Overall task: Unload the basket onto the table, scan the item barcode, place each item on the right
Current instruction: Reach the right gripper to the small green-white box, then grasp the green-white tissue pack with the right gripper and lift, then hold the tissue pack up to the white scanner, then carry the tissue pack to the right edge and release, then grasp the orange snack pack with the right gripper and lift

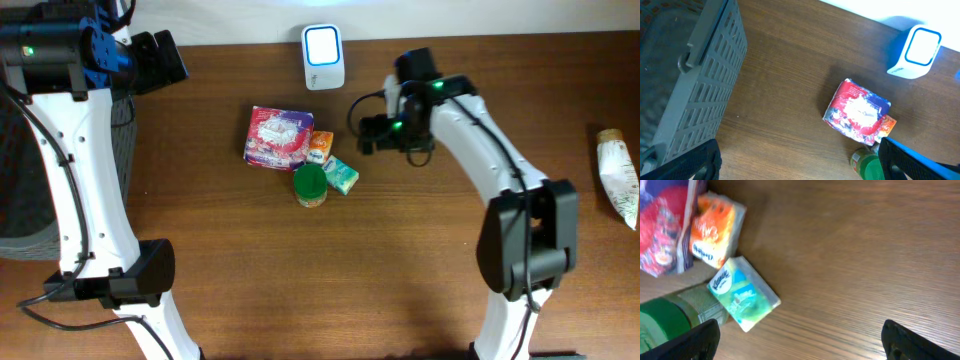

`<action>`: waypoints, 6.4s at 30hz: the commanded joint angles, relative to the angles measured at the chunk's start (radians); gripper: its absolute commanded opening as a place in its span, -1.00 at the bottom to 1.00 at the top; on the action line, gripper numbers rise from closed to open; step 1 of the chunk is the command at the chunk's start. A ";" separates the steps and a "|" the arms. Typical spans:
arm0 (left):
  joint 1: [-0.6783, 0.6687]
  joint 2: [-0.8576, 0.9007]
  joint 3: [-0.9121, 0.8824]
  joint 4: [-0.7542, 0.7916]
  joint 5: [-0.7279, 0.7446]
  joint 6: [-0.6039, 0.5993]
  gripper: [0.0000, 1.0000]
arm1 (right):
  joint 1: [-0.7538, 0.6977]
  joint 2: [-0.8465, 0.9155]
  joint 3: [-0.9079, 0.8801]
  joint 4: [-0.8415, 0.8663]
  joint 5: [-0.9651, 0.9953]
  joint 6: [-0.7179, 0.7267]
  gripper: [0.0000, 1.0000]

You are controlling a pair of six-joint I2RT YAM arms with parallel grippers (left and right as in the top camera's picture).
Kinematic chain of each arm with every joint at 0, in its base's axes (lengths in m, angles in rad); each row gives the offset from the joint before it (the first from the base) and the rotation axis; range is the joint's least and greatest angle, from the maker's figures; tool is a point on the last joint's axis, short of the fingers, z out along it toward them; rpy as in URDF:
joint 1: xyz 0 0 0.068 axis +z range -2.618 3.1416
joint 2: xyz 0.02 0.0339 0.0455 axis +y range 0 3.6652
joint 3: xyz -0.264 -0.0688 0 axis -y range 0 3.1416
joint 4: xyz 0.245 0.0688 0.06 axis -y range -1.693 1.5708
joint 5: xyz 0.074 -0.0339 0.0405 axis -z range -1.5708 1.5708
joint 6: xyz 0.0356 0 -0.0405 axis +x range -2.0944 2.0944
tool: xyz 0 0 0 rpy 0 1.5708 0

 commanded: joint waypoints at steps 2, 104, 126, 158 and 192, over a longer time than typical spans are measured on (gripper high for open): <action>0.003 -0.019 0.010 0.000 -0.008 0.008 0.98 | 0.077 0.019 -0.013 0.046 0.053 -0.006 0.97; 0.003 -0.019 0.010 0.000 -0.007 0.008 0.98 | -0.267 0.234 0.192 -0.030 -1.274 -0.499 -0.92; 0.003 -0.019 0.010 0.000 -0.007 0.008 0.98 | 0.066 0.280 0.356 0.701 0.185 -0.522 -0.92; 0.003 -0.019 0.010 0.000 -0.007 0.008 0.98 | -0.685 0.199 0.353 0.007 0.415 -0.306 0.07; 0.003 -0.019 0.010 0.000 -0.007 0.008 0.98 | 0.110 0.364 0.301 0.095 -0.164 0.221 0.16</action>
